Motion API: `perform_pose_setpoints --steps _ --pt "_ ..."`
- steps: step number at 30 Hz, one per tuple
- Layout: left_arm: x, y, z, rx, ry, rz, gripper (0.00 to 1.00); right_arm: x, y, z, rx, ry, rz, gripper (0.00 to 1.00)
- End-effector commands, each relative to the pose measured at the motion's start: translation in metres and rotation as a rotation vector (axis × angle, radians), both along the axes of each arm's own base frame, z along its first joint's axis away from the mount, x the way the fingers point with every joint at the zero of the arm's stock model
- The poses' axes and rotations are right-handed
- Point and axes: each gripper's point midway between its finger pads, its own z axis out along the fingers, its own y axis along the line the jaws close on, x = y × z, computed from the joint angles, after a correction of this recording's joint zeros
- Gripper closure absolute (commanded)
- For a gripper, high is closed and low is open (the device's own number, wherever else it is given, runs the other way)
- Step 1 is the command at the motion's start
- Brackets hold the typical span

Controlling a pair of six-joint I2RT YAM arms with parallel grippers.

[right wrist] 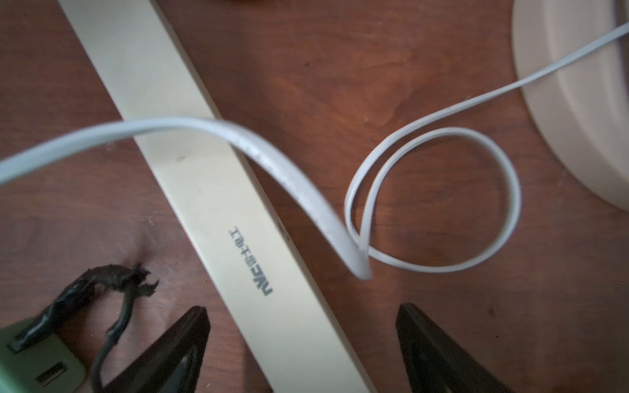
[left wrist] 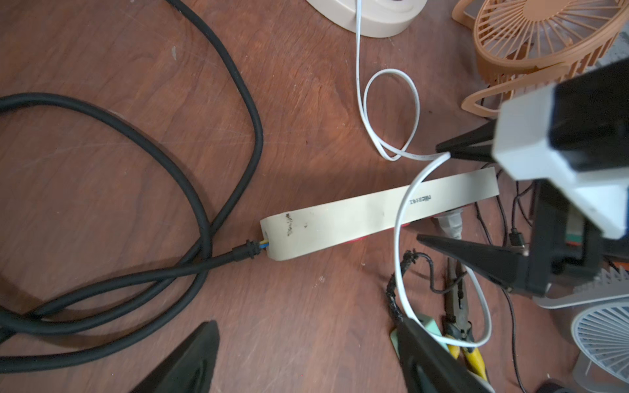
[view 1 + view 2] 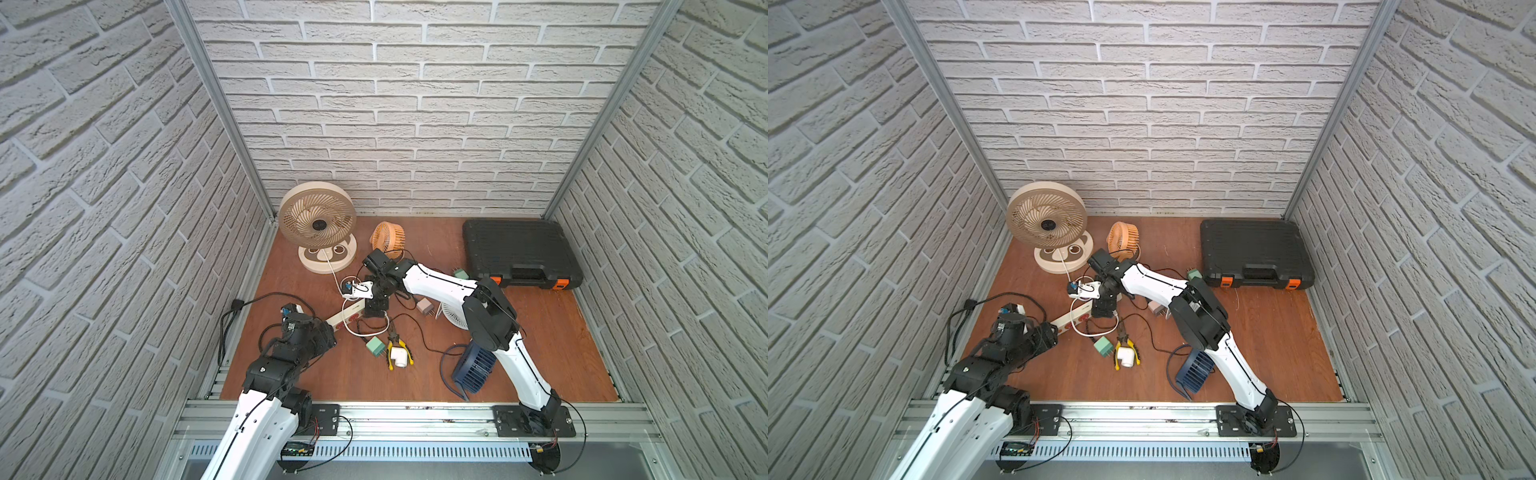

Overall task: Plug the desk fan into the power strip
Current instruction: Adjust the socket at the center of the board.

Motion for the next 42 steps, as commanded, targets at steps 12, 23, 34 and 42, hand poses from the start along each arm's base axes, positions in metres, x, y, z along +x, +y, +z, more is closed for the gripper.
perform_pose_setpoints --steps 12,23,34,42 --pt "0.013 -0.004 0.013 -0.031 -0.062 -0.021 0.16 -0.014 0.002 0.035 0.056 0.324 0.101 0.65" --pt "0.02 -0.006 0.011 -0.043 -0.057 -0.025 0.16 -0.011 -0.012 0.028 0.163 0.599 -0.003 0.73" --pt "0.087 -0.03 0.017 -0.191 -0.188 -0.044 0.17 -0.002 -0.002 0.005 0.249 0.814 -0.153 0.68" --pt "0.14 -0.042 0.005 -0.29 -0.257 -0.01 0.18 0.008 -0.009 0.005 0.21 0.793 -0.229 0.4"
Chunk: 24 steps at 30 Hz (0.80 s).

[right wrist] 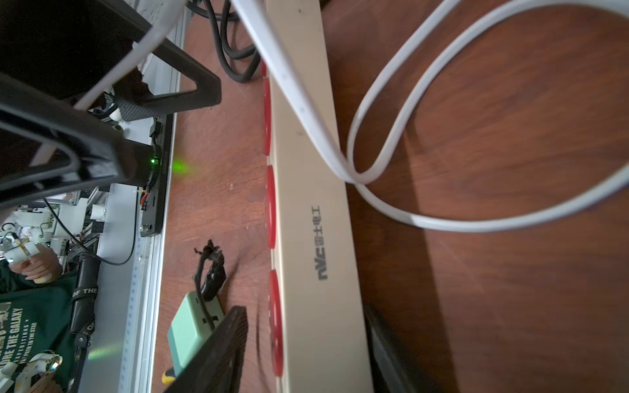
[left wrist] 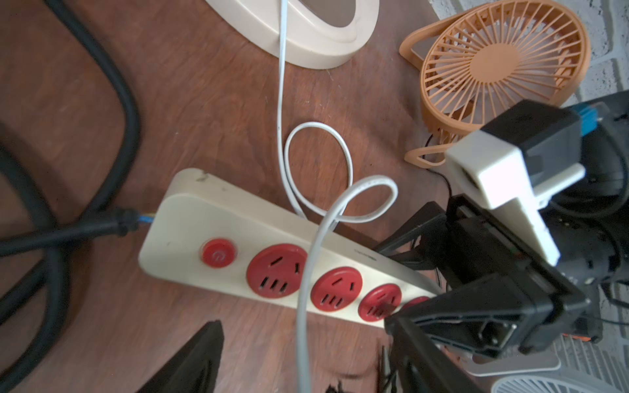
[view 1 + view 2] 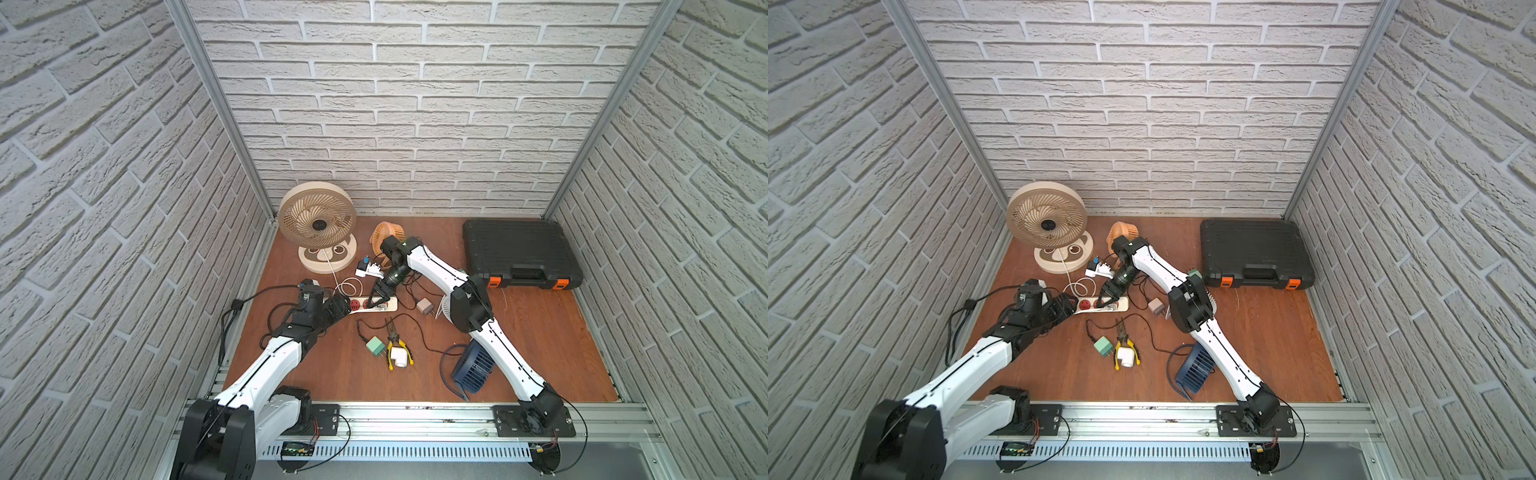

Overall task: Plug the desk fan into the power strip
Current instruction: Adjust the socket at the center of the board.

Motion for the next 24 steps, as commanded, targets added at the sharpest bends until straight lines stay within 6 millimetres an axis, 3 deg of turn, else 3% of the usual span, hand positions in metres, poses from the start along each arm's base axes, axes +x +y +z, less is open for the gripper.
perform_pose_setpoints --steps 1,5,8,10,11,12,13,18,24 --pt "0.037 -0.008 0.024 -0.077 -0.167 0.018 0.19 0.003 0.002 0.001 -0.013 0.015 -0.031 0.4" --pt "0.056 -0.016 0.016 -0.11 -0.168 0.012 0.21 0.003 0.0 -0.014 -0.051 0.027 -0.045 0.36" --pt "0.058 -0.019 0.011 -0.117 -0.161 0.013 0.22 0.01 -0.004 -0.012 -0.084 -0.001 -0.068 0.29" --pt "0.054 -0.02 0.011 -0.122 -0.159 0.013 0.22 0.023 -0.007 0.006 -0.087 -0.03 -0.118 0.22" --pt "0.051 -0.019 0.011 -0.124 -0.16 0.017 0.22 0.03 -0.01 0.017 -0.084 -0.045 -0.149 0.17" --pt "0.046 -0.017 0.014 -0.12 -0.164 0.023 0.22 0.04 -0.012 0.029 -0.076 -0.063 -0.189 0.03" --pt "0.041 -0.015 0.014 -0.11 -0.159 0.031 0.22 0.047 -0.014 0.043 -0.067 -0.086 -0.221 0.0" --pt "0.008 0.01 0.023 -0.003 -0.105 0.086 0.2 0.079 -0.031 0.098 -0.057 -0.201 -0.394 0.0" --pt "-0.004 0.02 0.047 0.036 -0.104 0.079 0.2 0.09 -0.06 0.13 -0.109 -0.196 -0.622 0.0"
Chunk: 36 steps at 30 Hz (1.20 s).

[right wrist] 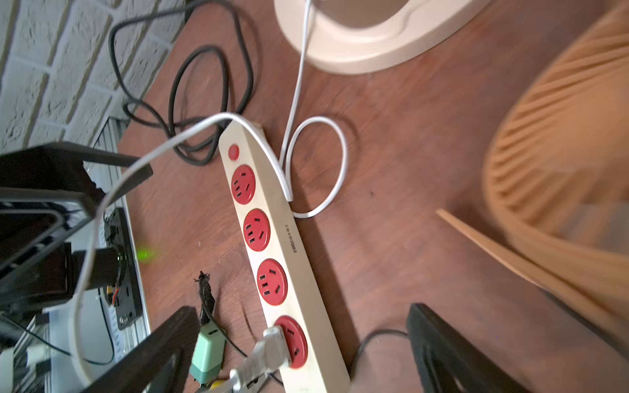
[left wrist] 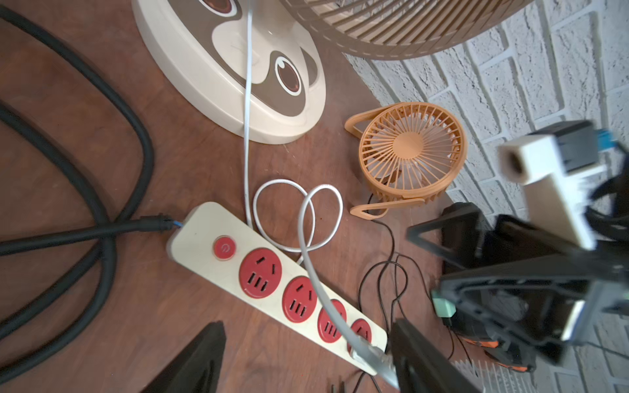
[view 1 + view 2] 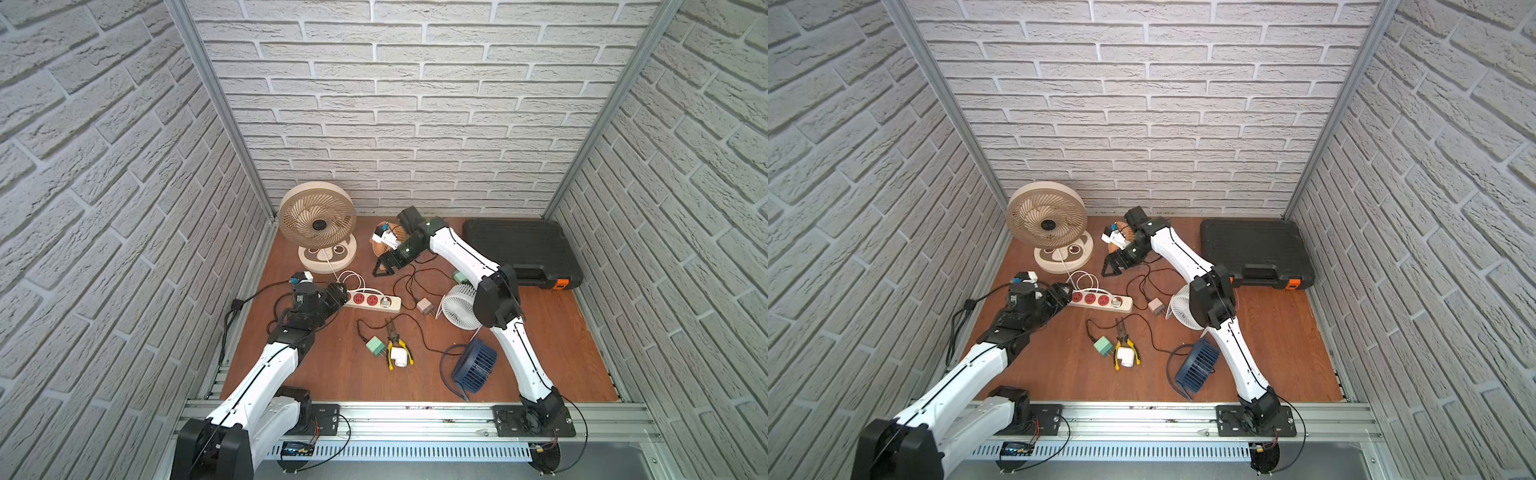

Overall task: Plug the desk fan into the power strip
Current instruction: Adjust the socket at the center of the board.

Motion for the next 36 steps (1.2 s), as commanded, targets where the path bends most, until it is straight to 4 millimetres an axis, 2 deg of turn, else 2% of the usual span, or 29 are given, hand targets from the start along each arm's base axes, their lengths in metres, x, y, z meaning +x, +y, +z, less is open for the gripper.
perform_pose_setpoints --steps 1,4,6,8,9,11,14,16,19,24,30,33,36 --pt "-0.012 0.007 0.001 0.048 0.047 -0.002 0.2 0.009 -0.009 0.038 0.049 -0.026 -0.166 0.0" --pt "-0.018 0.009 0.009 0.058 0.042 -0.006 0.2 -0.005 -0.017 0.046 0.123 0.015 -0.196 0.0" --pt "-0.024 0.012 0.017 0.071 0.029 0.003 0.2 -0.012 -0.033 0.044 0.143 0.056 -0.248 0.0" --pt "-0.032 0.017 0.024 0.092 0.019 0.013 0.19 -0.024 -0.042 0.037 0.273 0.146 -0.279 0.01" --pt "-0.036 0.019 0.026 0.103 0.022 0.015 0.19 -0.027 -0.045 0.047 0.361 0.142 -0.299 0.0" --pt "-0.042 0.022 0.031 0.118 0.02 0.015 0.19 -0.038 -0.05 0.034 0.348 0.154 -0.312 0.01" --pt "-0.049 0.025 0.03 0.126 0.024 0.02 0.19 -0.061 -0.045 0.008 0.254 0.19 -0.271 0.01" --pt "-0.052 0.025 0.026 0.125 0.028 0.022 0.19 -0.069 -0.041 -0.007 0.227 0.21 -0.273 0.09" --pt "-0.054 0.023 0.023 0.116 0.027 0.01 0.19 -0.069 -0.044 -0.024 0.225 0.219 -0.317 0.19" --pt "-0.064 0.006 0.014 0.071 0.044 -0.084 0.19 -0.065 -0.029 -0.027 0.296 0.231 -0.324 0.34" --pt "-0.094 -0.018 -0.014 0.001 0.111 -0.199 0.2 -0.065 -0.011 -0.055 0.274 0.303 -0.325 0.38" --pt "-0.107 -0.022 -0.024 0.008 0.14 -0.223 0.2 -0.069 -0.011 -0.055 0.274 0.299 -0.329 0.36" --pt "-0.11 -0.027 -0.033 0.015 0.144 -0.23 0.2 -0.071 -0.02 -0.051 0.242 0.254 -0.342 0.32"
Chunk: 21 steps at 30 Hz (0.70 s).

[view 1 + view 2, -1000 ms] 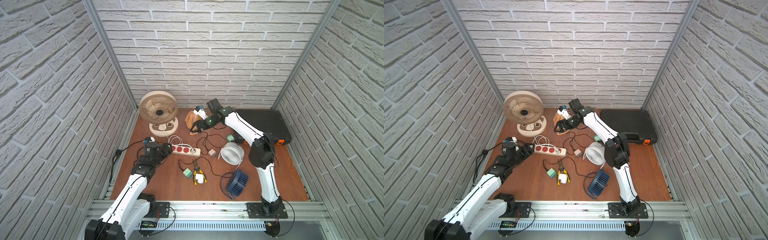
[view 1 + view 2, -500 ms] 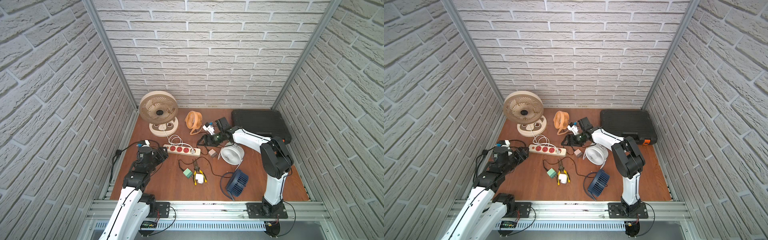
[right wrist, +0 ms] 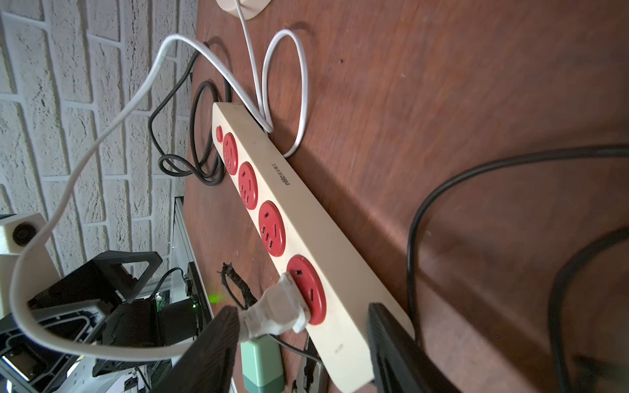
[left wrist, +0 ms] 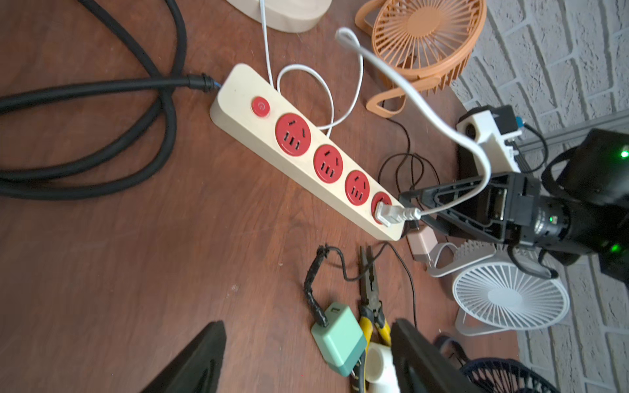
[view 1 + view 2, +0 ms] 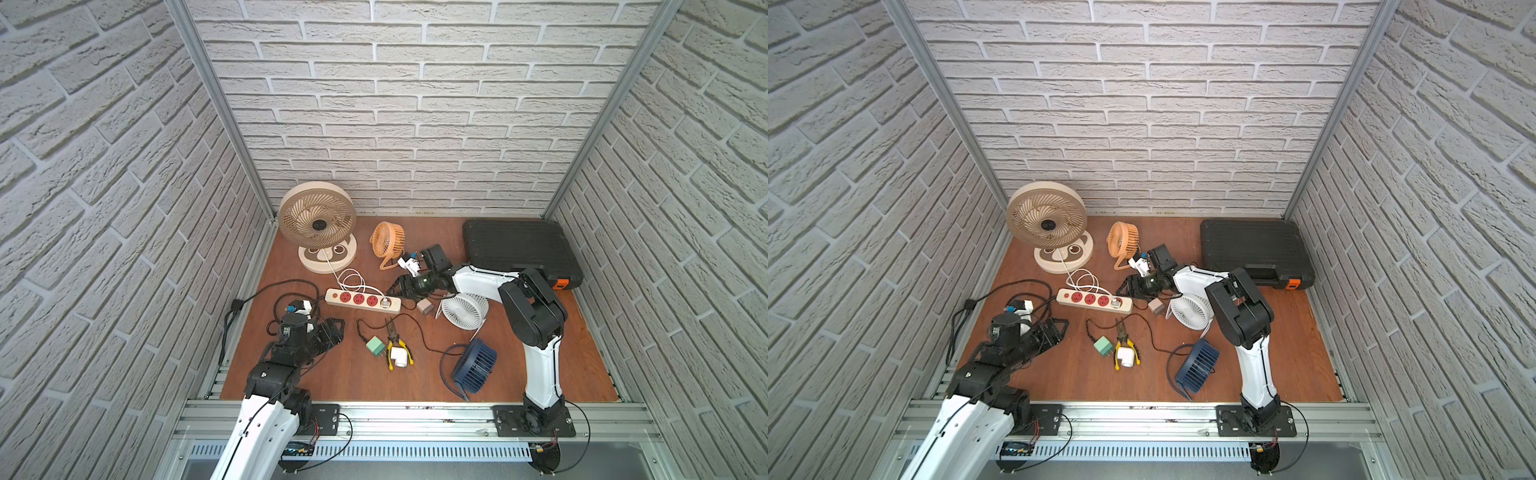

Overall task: Plug the desk fan into the power strip
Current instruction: Adjust the socket at the center of the board.

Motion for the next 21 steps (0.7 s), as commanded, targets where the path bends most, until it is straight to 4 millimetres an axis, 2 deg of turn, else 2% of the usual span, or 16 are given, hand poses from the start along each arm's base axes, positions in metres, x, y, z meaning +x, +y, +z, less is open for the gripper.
perform_pose_setpoints --steps 1,3,5,7,9,11,16,21 --pt "-0.004 -0.004 -0.013 0.006 0.021 -0.013 0.2 0.001 -0.002 0.033 0.011 -0.103 -0.005 0.31" --pt "0.006 0.004 -0.01 0.042 -0.006 0.029 0.2 -0.001 -0.006 0.038 0.0 -0.117 -0.014 0.31" --pt "0.021 0.023 0.0 0.114 -0.058 0.106 0.19 -0.004 -0.011 0.039 -0.016 -0.128 -0.026 0.3" --pt "0.041 0.041 0.018 0.16 -0.126 0.184 0.19 -0.006 -0.016 0.04 -0.031 -0.138 -0.036 0.3" --pt "0.065 0.05 0.036 0.148 -0.202 0.213 0.19 -0.01 -0.019 0.039 -0.041 -0.134 -0.037 0.3" --pt "0.087 0.054 0.041 0.121 -0.231 0.211 0.19 -0.015 -0.019 0.037 -0.039 -0.118 -0.03 0.31" --pt "0.133 0.056 0.037 0.055 -0.269 0.185 0.2 -0.025 -0.015 0.021 -0.059 -0.084 -0.011 0.3" --pt "0.173 0.046 0.034 0.012 -0.303 0.105 0.22 -0.034 -0.012 0.005 -0.069 -0.055 0.004 0.31"
